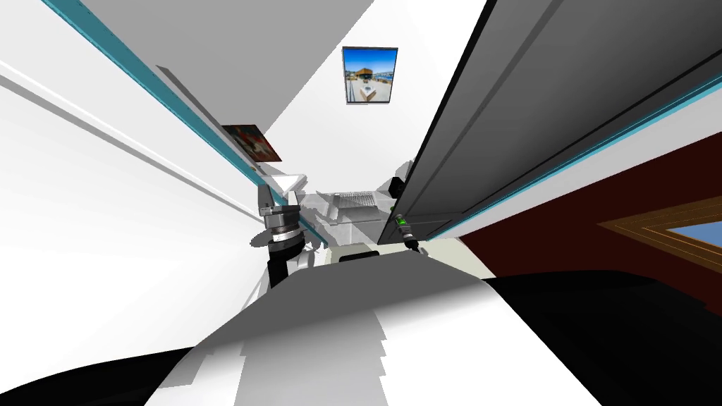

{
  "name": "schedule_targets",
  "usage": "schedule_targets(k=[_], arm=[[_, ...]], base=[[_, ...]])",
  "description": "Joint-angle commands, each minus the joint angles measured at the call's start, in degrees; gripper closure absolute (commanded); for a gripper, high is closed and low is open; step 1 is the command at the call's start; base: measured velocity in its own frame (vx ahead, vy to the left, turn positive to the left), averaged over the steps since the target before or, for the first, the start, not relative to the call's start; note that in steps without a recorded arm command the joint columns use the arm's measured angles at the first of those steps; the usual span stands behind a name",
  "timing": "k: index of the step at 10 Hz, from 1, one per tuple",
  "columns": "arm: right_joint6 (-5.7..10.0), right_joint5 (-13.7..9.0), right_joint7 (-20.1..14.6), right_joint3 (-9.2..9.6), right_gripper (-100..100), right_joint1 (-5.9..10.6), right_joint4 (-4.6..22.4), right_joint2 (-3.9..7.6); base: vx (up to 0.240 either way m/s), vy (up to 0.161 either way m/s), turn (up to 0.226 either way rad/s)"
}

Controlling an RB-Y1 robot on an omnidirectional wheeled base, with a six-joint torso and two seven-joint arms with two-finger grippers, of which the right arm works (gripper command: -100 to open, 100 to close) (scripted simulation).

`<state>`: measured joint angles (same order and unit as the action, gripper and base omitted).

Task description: Pull the door open

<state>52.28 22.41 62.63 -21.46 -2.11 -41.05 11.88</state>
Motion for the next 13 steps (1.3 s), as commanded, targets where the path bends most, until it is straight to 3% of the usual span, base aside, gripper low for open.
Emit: schedule_targets(k=[1,13], arm=[[-0.06,-0.73,-2.02,0.26,100,0.06,-0.06,-0.04],[-0.45,-6.80,-17.24,1.67,100,0.43,0.43,0.37]], base=[[-0.057,-0.023,0.097],[-0.056,-0.024,0.087]])
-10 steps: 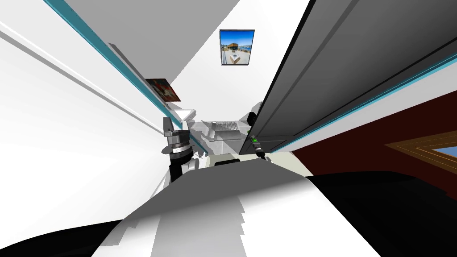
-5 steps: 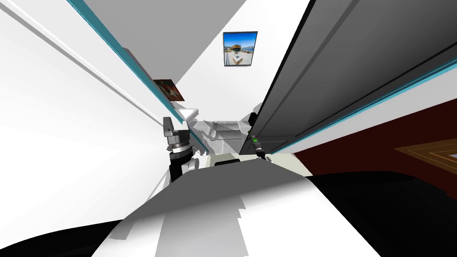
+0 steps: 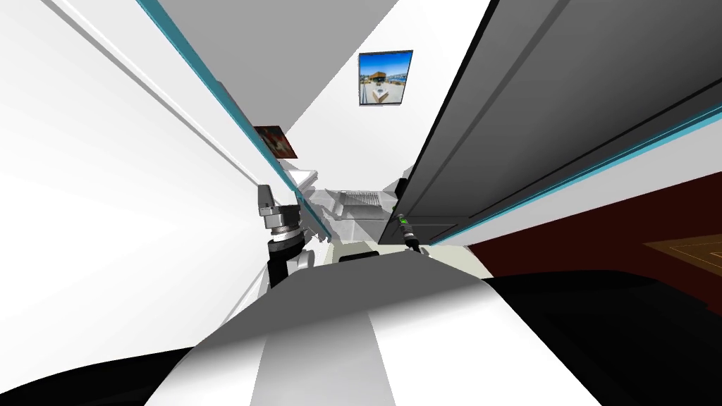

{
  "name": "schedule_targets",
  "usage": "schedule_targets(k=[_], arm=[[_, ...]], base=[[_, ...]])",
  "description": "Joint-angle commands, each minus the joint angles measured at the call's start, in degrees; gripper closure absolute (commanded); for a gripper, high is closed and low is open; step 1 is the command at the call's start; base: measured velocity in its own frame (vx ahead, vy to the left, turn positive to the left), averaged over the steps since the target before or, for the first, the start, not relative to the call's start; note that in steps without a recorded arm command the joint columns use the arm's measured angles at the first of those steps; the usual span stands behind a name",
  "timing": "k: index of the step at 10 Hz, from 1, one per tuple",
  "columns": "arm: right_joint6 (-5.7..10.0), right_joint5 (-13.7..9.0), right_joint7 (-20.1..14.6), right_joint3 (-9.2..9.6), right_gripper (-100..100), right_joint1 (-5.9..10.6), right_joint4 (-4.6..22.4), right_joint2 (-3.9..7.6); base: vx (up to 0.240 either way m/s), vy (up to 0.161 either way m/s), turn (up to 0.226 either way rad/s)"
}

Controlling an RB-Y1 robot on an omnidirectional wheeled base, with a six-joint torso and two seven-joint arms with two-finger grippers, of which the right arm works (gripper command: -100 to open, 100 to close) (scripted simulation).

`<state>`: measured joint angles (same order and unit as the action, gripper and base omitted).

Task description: Pull the door open

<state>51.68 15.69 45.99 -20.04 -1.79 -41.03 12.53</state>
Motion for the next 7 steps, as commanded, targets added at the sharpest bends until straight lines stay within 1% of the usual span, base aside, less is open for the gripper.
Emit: schedule_targets(k=[1,2,3,5,6,7], arm=[[0.10,-0.86,-2.63,0.43,100,0.16,0.48,-0.23],[0.05,-1.63,-4.17,0.61,100,0.21,0.54,-0.18],[0.05,-1.63,-4.65,0.61,100,0.21,0.54,-0.18],[-0.05,-3.21,-8.17,0.98,100,0.30,0.67,-0.07],[-0.05,-3.21,-8.76,0.98,100,0.30,0.67,-0.07],[-0.11,-4.11,-10.90,1.19,100,0.36,0.74,-0.01]], base=[[-0.043,-0.017,0.071],[-0.051,-0.021,0.104],[-0.037,-0.022,0.040],[-0.047,-0.021,0.082],[-0.045,-0.019,0.056],[-0.038,-0.017,0.072]])
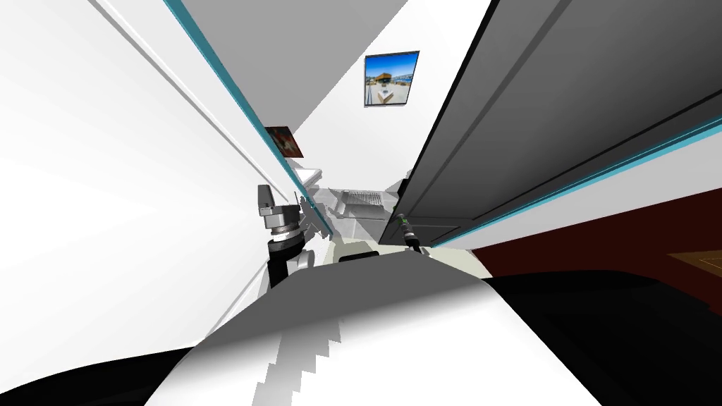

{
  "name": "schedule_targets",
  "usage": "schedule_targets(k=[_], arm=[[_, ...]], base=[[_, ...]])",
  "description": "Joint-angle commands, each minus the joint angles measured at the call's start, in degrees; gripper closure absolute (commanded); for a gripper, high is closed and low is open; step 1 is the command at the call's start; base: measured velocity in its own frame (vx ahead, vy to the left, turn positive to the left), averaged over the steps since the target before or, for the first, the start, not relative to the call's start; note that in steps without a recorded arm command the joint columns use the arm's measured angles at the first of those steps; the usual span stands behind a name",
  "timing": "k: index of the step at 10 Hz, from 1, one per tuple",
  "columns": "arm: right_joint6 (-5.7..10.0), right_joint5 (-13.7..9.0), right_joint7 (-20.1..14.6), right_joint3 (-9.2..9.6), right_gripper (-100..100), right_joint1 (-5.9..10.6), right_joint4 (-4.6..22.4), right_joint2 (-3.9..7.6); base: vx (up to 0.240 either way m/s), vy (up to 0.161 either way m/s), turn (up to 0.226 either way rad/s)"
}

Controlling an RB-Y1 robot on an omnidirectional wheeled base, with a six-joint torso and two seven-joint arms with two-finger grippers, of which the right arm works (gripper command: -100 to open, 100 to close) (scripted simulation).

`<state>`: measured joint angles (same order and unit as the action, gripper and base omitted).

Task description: Pull the door open

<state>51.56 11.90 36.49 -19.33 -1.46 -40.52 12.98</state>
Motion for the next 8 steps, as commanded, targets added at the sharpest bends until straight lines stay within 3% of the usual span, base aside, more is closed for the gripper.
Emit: schedule_targets(k=[1,4,8], arm=[[-0.05,-1.22,-2.86,0.69,100,0.08,0.31,-0.39],[-0.11,-2.12,-6.07,0.90,100,0.14,0.38,-0.33],[-0.29,-4.94,-12.57,1.55,100,0.31,0.61,-0.14]], base=[[-0.053,-0.024,0.130],[-0.037,-0.022,0.048],[-0.045,-0.020,0.078]])
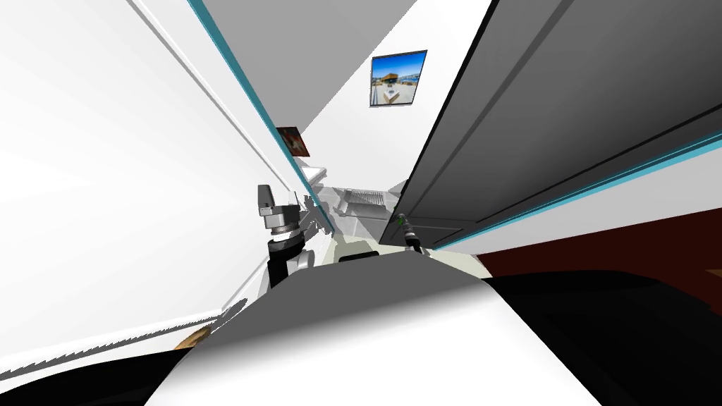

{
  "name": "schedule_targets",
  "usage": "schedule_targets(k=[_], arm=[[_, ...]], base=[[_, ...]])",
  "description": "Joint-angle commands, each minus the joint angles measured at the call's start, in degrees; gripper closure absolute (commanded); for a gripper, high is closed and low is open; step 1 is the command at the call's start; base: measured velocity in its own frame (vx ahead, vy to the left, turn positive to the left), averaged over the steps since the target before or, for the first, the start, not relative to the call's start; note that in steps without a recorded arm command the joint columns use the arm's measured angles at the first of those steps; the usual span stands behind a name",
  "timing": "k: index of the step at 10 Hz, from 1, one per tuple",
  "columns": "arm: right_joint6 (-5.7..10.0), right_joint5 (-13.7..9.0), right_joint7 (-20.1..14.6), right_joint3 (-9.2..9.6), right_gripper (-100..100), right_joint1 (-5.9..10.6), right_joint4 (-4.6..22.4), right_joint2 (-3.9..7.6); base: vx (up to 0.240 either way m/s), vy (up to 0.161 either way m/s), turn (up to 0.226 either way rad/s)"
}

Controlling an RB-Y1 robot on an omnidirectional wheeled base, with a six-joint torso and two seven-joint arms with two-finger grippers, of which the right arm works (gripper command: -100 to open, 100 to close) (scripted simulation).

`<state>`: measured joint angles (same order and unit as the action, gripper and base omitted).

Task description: Pull the door open

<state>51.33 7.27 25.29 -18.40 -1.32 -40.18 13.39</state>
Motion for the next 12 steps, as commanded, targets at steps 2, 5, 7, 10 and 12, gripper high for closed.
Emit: schedule_targets(k=[2,5,7,10,12], arm=[[-0.12,-1.30,-4.02,0.86,100,0.23,0.35,-0.48],[-0.25,-3.29,-8.48,1.32,100,0.35,0.51,-0.35],[-0.31,-4.31,-11.06,1.56,100,0.41,0.59,-0.28],[-0.38,-5.36,-13.61,1.81,100,0.47,0.68,-0.21],[-0.52,-7.48,-17.49,2.30,100,0.60,0.85,-0.07]], base=[[-0.038,-0.017,0.059],[-0.050,-0.023,0.073],[-0.037,-0.017,0.038],[-0.036,-0.015,0.069],[-0.050,-0.018,0.095]])
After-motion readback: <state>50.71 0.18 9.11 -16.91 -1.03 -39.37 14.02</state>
